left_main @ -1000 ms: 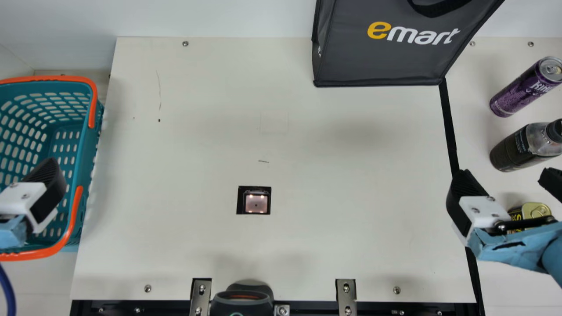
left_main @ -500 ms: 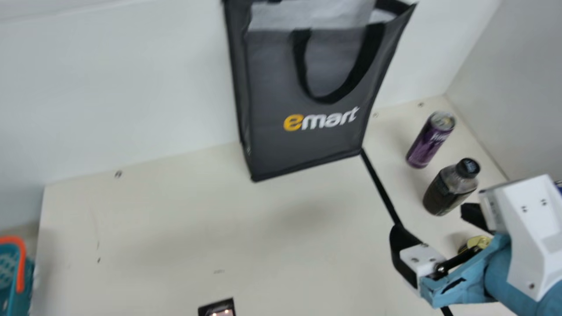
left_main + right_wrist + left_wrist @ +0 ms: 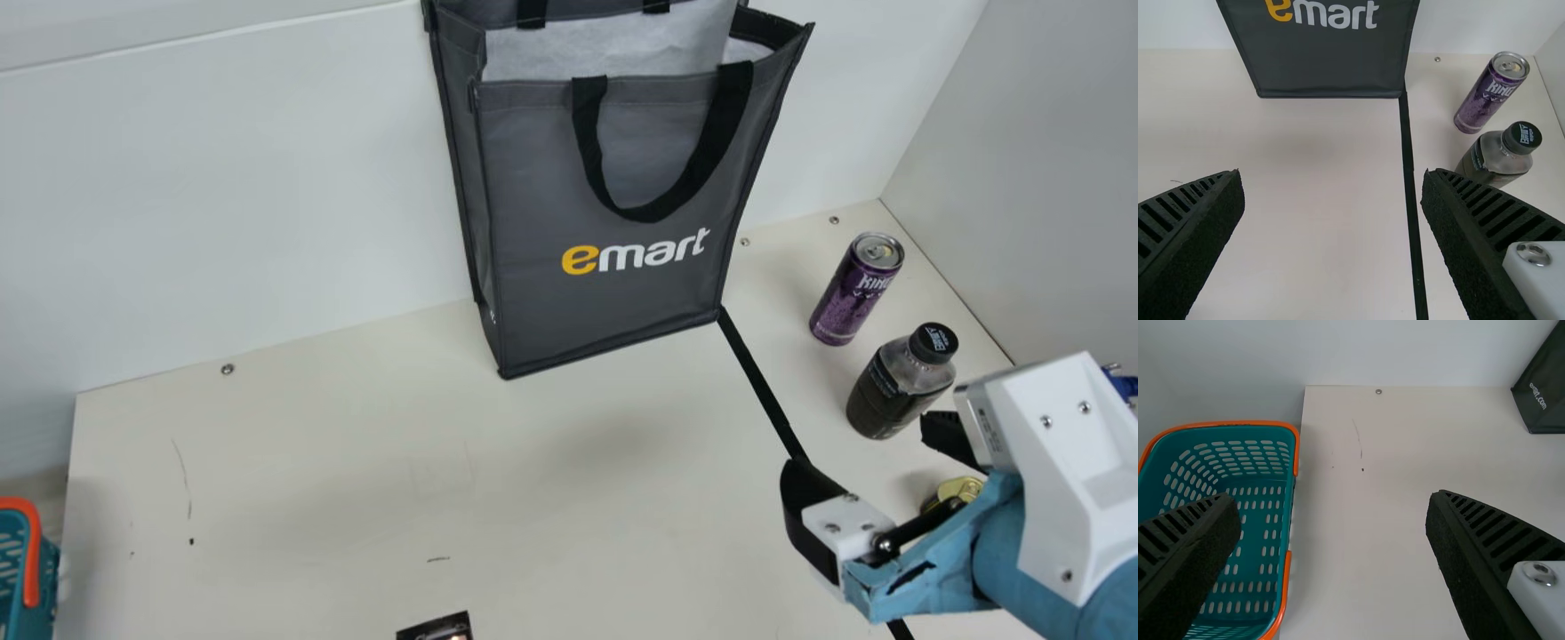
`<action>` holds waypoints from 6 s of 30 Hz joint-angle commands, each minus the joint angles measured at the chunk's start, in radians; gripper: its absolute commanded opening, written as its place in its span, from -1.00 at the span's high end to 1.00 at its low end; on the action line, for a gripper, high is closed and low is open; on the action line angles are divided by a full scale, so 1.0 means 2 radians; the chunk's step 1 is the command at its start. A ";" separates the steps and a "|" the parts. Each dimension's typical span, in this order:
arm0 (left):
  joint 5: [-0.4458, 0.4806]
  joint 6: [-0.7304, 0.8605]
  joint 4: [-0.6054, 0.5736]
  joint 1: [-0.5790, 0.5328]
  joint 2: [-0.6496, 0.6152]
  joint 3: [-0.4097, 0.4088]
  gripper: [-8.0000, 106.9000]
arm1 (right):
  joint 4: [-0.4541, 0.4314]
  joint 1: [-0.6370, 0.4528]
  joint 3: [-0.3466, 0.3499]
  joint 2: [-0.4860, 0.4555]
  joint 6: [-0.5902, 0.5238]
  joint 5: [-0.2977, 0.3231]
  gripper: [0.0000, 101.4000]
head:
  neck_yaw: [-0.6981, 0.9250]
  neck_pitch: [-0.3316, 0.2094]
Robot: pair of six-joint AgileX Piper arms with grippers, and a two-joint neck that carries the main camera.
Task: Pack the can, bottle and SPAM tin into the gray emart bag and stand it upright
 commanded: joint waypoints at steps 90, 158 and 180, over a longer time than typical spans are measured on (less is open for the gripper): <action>0.000 0.000 0.000 0.000 0.000 0.000 -0.71 | 0.022 -0.020 -0.314 0.260 -0.289 -0.032 -0.87 | 0.000 -0.011; 0.000 0.000 0.000 0.000 0.000 0.000 -0.71 | 0.118 -0.025 -0.621 0.600 -0.494 0.004 -0.87 | 0.000 -0.011; 0.000 0.000 0.000 0.000 0.000 0.000 -0.71 | 0.128 -0.029 -0.593 0.582 -0.518 0.004 1.00 | 0.000 -0.011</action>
